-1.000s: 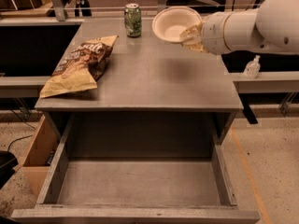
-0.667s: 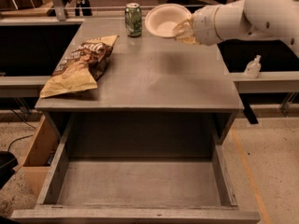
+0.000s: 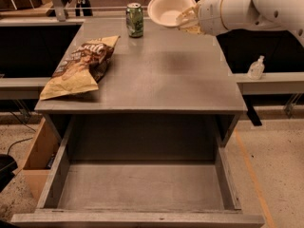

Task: Move paper bowl near green can

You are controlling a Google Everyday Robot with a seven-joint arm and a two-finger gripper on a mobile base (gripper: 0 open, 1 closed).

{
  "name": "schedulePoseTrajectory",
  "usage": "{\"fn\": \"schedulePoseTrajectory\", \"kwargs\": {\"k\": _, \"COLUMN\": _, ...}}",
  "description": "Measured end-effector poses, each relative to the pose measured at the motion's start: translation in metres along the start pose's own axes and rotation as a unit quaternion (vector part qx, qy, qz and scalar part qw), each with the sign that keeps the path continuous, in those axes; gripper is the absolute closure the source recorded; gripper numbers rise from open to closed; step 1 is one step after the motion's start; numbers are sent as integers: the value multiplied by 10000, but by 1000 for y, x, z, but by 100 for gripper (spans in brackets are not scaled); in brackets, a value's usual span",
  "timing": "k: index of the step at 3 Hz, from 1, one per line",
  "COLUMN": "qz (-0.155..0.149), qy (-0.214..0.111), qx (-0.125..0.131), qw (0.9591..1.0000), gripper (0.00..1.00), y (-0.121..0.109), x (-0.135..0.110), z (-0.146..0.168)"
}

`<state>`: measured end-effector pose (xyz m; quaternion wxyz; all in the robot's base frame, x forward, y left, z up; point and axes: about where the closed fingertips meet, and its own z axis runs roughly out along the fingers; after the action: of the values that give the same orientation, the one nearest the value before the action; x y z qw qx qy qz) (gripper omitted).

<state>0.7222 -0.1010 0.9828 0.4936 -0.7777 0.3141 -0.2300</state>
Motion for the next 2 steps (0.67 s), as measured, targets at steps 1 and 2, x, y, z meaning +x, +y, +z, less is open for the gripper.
{"fn": "schedulePoseTrajectory", "kwargs": {"k": 1, "qz": 71, "qy": 14, "qx": -105, "qw": 9999, "gripper": 100, "y": 1, "x": 17, "z": 7}}
{"fn": "schedulePoseTrajectory", "kwargs": {"k": 2, "qz": 265, "qy": -88, "qx": -465, "qw": 9985, "gripper": 100, "y": 23, "x": 50, "z": 31}}
